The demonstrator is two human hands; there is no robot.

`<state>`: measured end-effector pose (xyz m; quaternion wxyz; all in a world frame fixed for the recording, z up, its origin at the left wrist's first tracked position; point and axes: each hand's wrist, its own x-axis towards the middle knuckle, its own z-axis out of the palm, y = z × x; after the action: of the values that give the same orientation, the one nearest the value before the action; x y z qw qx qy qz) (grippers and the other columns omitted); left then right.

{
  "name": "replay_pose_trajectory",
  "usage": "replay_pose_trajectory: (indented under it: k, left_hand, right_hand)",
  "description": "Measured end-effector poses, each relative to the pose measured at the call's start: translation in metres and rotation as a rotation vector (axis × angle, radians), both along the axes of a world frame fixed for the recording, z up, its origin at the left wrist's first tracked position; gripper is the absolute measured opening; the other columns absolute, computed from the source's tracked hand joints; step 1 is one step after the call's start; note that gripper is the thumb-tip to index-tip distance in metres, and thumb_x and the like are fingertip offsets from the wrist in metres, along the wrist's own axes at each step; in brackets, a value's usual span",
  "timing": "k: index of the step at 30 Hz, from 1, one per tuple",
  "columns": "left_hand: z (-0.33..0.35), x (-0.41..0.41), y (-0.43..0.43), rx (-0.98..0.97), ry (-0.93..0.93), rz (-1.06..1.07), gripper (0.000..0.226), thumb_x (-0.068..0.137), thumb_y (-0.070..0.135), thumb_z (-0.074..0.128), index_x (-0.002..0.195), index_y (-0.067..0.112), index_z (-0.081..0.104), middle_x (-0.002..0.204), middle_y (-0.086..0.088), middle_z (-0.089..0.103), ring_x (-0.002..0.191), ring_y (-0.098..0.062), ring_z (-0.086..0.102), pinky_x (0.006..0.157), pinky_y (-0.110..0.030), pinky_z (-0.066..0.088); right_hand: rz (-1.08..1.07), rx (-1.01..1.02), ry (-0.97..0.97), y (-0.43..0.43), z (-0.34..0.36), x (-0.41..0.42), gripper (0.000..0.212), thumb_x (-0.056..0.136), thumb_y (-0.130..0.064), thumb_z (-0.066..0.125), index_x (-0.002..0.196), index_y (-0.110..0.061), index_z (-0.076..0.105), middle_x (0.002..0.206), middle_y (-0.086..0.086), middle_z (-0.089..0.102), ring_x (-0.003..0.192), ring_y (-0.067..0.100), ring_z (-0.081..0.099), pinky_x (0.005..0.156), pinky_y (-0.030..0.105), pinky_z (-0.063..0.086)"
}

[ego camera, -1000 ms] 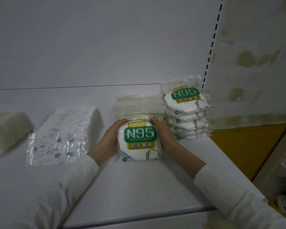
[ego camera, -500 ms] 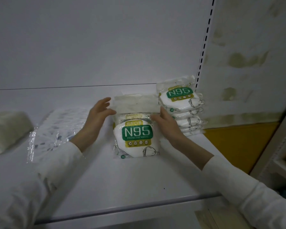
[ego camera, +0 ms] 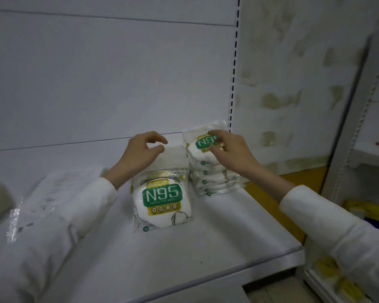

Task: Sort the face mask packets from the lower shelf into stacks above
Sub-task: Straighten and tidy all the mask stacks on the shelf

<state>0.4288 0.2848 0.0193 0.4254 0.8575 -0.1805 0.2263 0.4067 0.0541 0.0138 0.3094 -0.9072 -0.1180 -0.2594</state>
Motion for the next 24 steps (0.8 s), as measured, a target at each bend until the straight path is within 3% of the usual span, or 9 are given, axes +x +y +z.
replay_pose_trajectory:
  k: [9,13,16,19,21,24]
  left_hand:
    - [0.002,0.011,-0.084,0.102,-0.026,-0.074,0.012,0.087,0.018,0.06,0.095,0.022,0.068,0.102,0.006,0.065,0.102,-0.014,0.057,0.081,-0.024,0.04]
    - [-0.003,0.021,-0.117,0.17,0.015,0.046,0.029,0.091,0.025,0.054,0.115,0.011,0.06,0.118,-0.007,0.061,0.106,-0.021,0.054,0.079,-0.023,0.034]
    - [-0.009,0.028,-0.135,0.187,0.137,0.197,0.039,0.096,0.031,0.046,0.121,0.001,0.05,0.118,-0.017,0.057,0.097,-0.027,0.051,0.074,-0.027,0.034]
    - [-0.016,0.031,-0.142,0.251,0.188,0.342,0.041,0.097,0.037,0.04,0.109,0.0,0.05,0.109,-0.02,0.055,0.086,-0.028,0.047,0.071,-0.031,0.034]
    - [-0.018,0.026,-0.145,0.315,0.077,0.412,0.036,0.096,0.036,0.041,0.095,0.002,0.052,0.096,-0.016,0.05,0.087,-0.031,0.049,0.07,-0.031,0.033]
    - [-0.012,0.009,-0.146,0.319,-0.101,0.463,0.038,0.094,0.032,0.045,0.086,-0.002,0.06,0.085,-0.014,0.058,0.082,-0.032,0.054,0.07,-0.034,0.04]
  right_hand:
    - [-0.172,-0.028,-0.017,-0.069,0.01,0.004,0.033,0.091,-0.026,0.053,0.121,-0.018,0.061,0.121,0.005,0.064,0.104,0.02,0.061,0.09,0.042,0.051]
    - [-0.181,-0.012,0.014,-0.096,0.004,0.013,0.03,0.093,-0.027,0.052,0.118,-0.017,0.064,0.121,0.004,0.064,0.106,0.02,0.06,0.091,0.035,0.048]
    - [-0.163,0.047,0.083,-0.112,-0.001,0.028,0.03,0.093,-0.034,0.051,0.115,-0.019,0.065,0.118,0.002,0.065,0.107,0.02,0.06,0.092,0.037,0.048]
    - [-0.116,0.071,0.175,-0.122,-0.008,0.046,0.038,0.093,-0.044,0.047,0.116,-0.019,0.065,0.117,0.001,0.066,0.11,0.021,0.059,0.093,0.042,0.049]
    - [-0.084,0.094,0.226,-0.124,-0.012,0.058,0.041,0.094,-0.047,0.045,0.113,-0.017,0.064,0.116,0.002,0.066,0.11,0.021,0.057,0.091,0.039,0.048]
    - [-0.051,0.129,0.304,-0.121,-0.015,0.072,0.04,0.096,-0.049,0.041,0.087,-0.015,0.06,0.087,0.0,0.062,0.09,0.022,0.054,0.068,0.031,0.038]
